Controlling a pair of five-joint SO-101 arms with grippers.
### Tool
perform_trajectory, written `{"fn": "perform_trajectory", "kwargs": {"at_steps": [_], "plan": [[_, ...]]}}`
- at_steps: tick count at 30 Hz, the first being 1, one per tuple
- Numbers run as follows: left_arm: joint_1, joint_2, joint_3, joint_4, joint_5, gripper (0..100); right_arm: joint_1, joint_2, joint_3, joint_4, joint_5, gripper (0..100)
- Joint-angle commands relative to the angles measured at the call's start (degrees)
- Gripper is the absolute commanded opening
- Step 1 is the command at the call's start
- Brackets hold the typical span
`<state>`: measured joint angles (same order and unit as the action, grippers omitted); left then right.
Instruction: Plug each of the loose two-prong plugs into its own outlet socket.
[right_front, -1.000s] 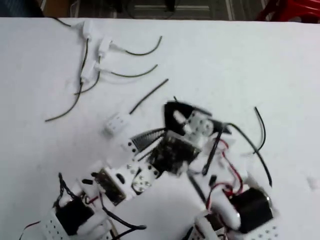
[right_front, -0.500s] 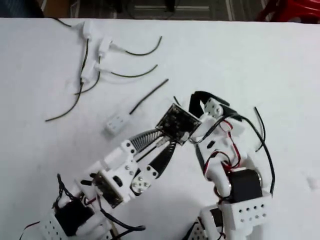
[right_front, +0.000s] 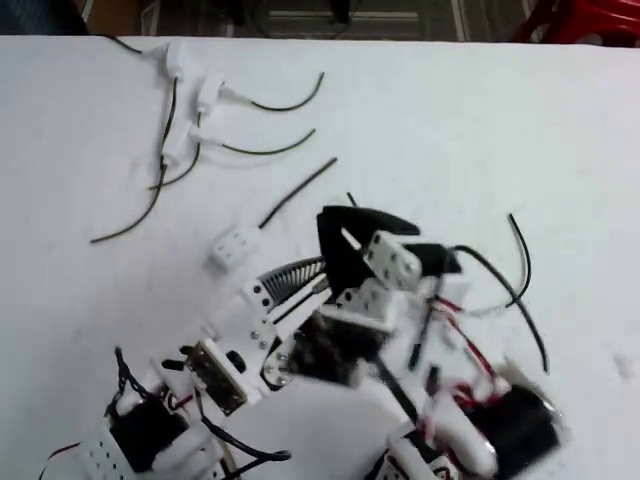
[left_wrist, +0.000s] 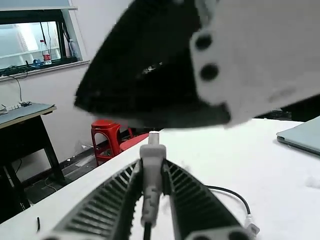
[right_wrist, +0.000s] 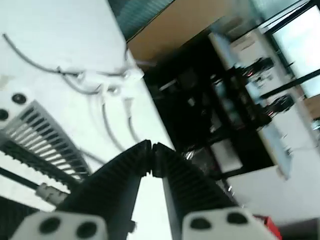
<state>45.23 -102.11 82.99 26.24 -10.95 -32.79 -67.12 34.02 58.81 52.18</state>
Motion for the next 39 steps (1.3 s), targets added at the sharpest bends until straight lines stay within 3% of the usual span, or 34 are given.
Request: {"fn": "perform_trajectory", "kwargs": {"at_steps": [1, 6, 10, 23, 27, 31, 33, 39], "plan": [[0.6, -0.5, -0.6, -0.8, 0.2, 2, 4.8, 0.3, 7.7, -7.6, -0.7, 1.9], [0.6, -0.5, -0.6, -0.8, 0.2, 2, 14.3, 0.3, 18.6, -20.4, -0.3, 1.9], [0.6, -0.5, -0.6, -0.8, 0.2, 2, 18.8, 0.3, 20.4, -22.7, -0.3, 1.9], [0.4, -0.5, -0.6, -0.8, 0.2, 2, 21.0, -0.2, 17.8, -22.5, -0.3, 1.9], [-6.0, -0.1, -1.1, -0.9, 1.2, 2, 21.1, -0.2, 13.6, -18.2, -0.6, 1.9], [-17.6, 0.0, -1.1, -0.8, 11.3, 2, 21.4, 0.2, 12.4, -11.6, -0.7, 1.9], [-22.3, 0.9, -1.9, -0.7, 12.2, 2, 22.9, 0.3, 13.0, -8.0, -0.8, 1.9], [-25.4, 19.8, -12.3, 2.4, 12.5, 2, 30.7, -0.2, 21.1, -2.2, -0.8, 1.9]]}}
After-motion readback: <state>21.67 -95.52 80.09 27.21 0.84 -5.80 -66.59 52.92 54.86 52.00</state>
